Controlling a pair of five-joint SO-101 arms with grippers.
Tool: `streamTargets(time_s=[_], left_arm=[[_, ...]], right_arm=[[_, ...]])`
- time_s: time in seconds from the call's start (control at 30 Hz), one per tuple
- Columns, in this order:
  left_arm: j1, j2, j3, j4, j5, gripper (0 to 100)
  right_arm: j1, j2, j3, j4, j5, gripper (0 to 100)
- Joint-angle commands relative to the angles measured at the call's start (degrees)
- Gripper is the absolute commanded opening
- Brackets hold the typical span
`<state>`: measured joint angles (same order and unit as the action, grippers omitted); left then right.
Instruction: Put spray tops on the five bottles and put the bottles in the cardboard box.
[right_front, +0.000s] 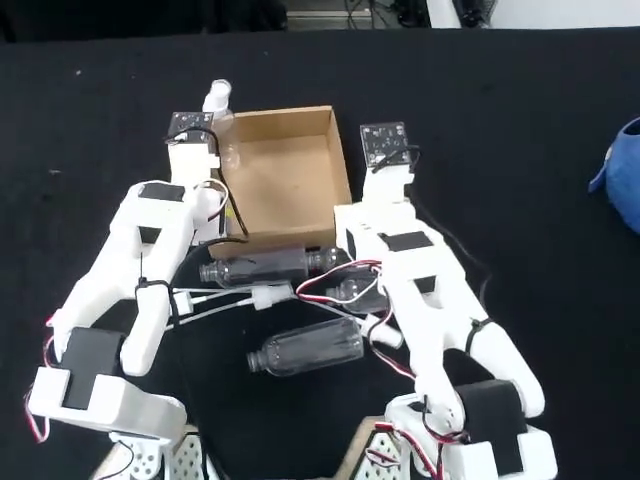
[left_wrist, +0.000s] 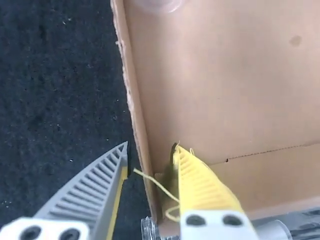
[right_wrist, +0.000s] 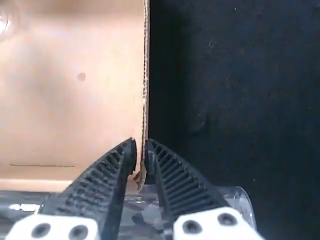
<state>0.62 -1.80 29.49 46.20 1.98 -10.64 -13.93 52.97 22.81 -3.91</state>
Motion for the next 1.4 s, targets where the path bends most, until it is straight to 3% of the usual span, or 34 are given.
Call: streamTargets(time_s=[0.0,0.4,0.53,0.67,0.8,1.07,1.23,1.37], left_arm=[[0.2,-2.8,-0.4,-0.8,0.1,3],[0.2,-4.9,-0.4,-0.8,0.3,3],[0.1,-9.2,0.1,-0.4,0.2,4],[0.0,-12.6,0.2,-0.4,0.1,12],[-1.5,-17.1,0.0,0.5,0.0,17],[-8.2,-32.8,-0.2,12.2,-0.6,17],[-8.2,-37.9,3.8,18.1,-6.6,17],[-9.5,-38.9,7.9,18.8,-6.9,17]], right_arm=[[-1.7,-2.9,-0.6,1.6,0.2,1.0],[-1.8,-2.9,-2.5,1.7,0.2,1.7],[-1.8,-2.9,-4.1,1.7,0.2,13.5],[-1.8,-2.9,-6.0,1.7,0.2,23.7],[-1.2,-3.4,-9.5,3.0,0.2,21.5],[-1.2,-18.2,-13.1,17.1,0.6,19.0],[-1.2,-27.8,-13.1,26.6,11.5,18.8],[-1.3,-32.9,-13.3,34.2,18.5,18.8]])
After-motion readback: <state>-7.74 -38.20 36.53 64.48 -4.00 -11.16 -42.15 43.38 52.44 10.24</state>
